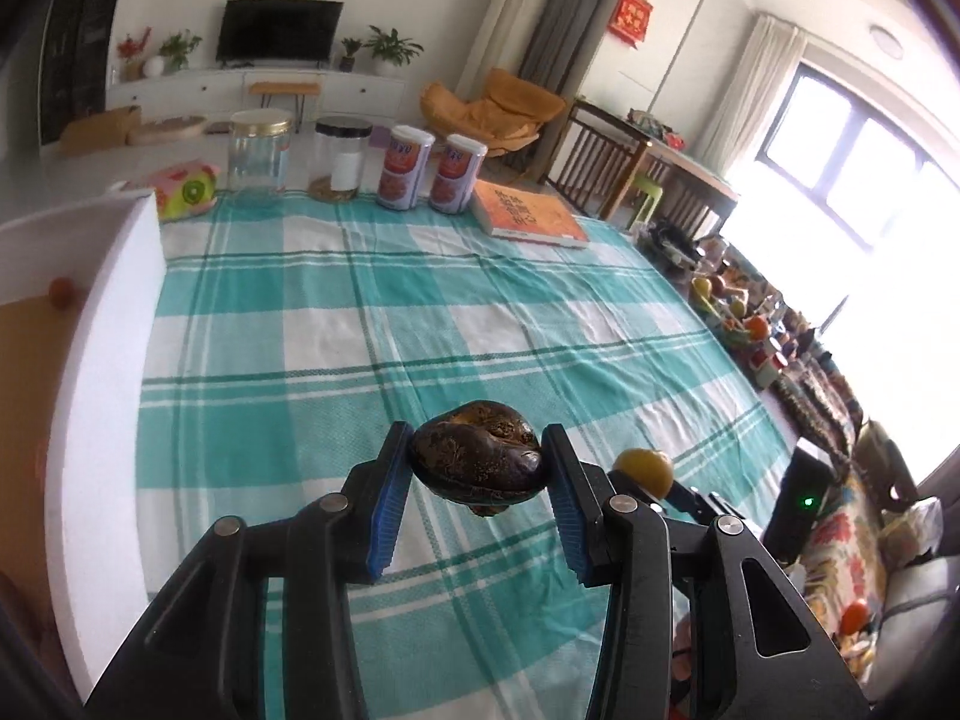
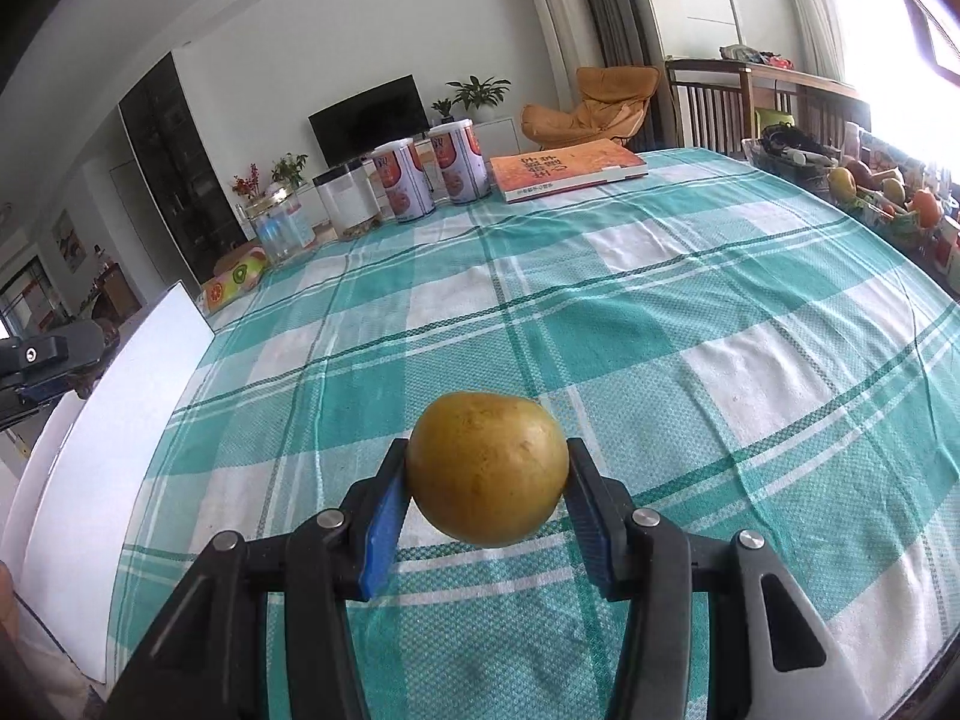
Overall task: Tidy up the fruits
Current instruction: 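Carry the dark fruit and pear into the box and open both tools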
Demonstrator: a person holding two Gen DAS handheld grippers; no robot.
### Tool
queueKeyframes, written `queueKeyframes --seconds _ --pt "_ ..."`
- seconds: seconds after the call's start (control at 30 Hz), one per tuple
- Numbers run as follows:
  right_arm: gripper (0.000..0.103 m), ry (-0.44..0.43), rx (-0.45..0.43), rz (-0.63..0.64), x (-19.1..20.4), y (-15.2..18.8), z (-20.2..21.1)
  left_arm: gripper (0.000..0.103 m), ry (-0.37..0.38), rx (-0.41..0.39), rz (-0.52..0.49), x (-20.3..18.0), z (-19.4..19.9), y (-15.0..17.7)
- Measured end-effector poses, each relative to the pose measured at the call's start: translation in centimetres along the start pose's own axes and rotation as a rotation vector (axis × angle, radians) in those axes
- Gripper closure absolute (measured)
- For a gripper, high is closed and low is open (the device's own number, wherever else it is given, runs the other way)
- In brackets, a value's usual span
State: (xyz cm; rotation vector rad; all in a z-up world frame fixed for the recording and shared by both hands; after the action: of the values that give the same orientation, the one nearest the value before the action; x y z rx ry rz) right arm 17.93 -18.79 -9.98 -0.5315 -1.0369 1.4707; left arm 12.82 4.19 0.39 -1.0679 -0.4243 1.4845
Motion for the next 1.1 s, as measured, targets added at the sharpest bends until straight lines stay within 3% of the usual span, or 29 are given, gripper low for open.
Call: queueKeyframes --seconds 0.1,0.2,0.33,0.47,0.53,0.67,0.73,0.8,0.87,0.97,1.1 --pt "0.053 -0.066 0.061 0.039 3.3 1.2 0.4 0.058 0.076 -0.019 0.081 2.2 5.9 -0.6" --pt "0.053 -0.195 0.139 0.029 8.2 2.7 1.1 0.058 0.063 -0.075 0.123 6.0 11.6 -2.0" --pt "0.053 -0.418 0.206 0.083 18.4 2.5 2.6 0.058 -0.135 -0.107 0.085 12.8 14.7 -3.7" --pt "0.053 -0.625 0.267 0.252 30.3 1.5 3.9 0.058 -0.322 -0.006 0.109 21.0 11.6 -2.5" --pt "0.053 -0.684 0.333 0.356 35.3 2.3 3.3 0.058 -0.365 0.065 0.164 24.6 9.3 -0.8" --pt "0.053 -0.617 0.464 0.600 41.9 6.1 -0.5 0.057 -0.421 0.185 0.225 28.8 6.4 2.0" --pt "0.053 -0.571 0.502 0.661 43.5 7.7 -2.1 0.056 -0.451 0.218 0.251 30.1 5.9 2.8" --pt "0.052 -0.546 0.526 0.687 44.2 8.8 -3.1 0.047 -0.468 0.230 0.262 30.8 6.0 3.1" --pt "0.040 -0.529 0.518 0.688 44.5 8.8 -3.5 0.033 -0.479 0.224 0.255 31.0 6.3 3.1" --pt "0.032 -0.524 0.478 0.657 44.0 7.3 -3.0 0.031 -0.500 0.196 0.218 30.5 7.6 2.8" --pt "0.018 -0.487 0.408 0.583 41.9 3.8 -1.5 0.023 -0.588 0.090 0.074 28.4 11.2 1.6"
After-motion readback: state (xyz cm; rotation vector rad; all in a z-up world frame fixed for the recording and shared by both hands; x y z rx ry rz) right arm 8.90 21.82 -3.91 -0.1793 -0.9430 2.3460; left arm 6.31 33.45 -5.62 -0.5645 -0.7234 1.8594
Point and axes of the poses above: each gripper's, at about its wrist camera, not at the fingertips, and z roughly against the way its jaws point, x to its left, y to its underside, the point moved 5 cm from there along -z, roughly the way its jaws point, and after that the axes turned 10 degrees about -x, right-handed, at the moved point
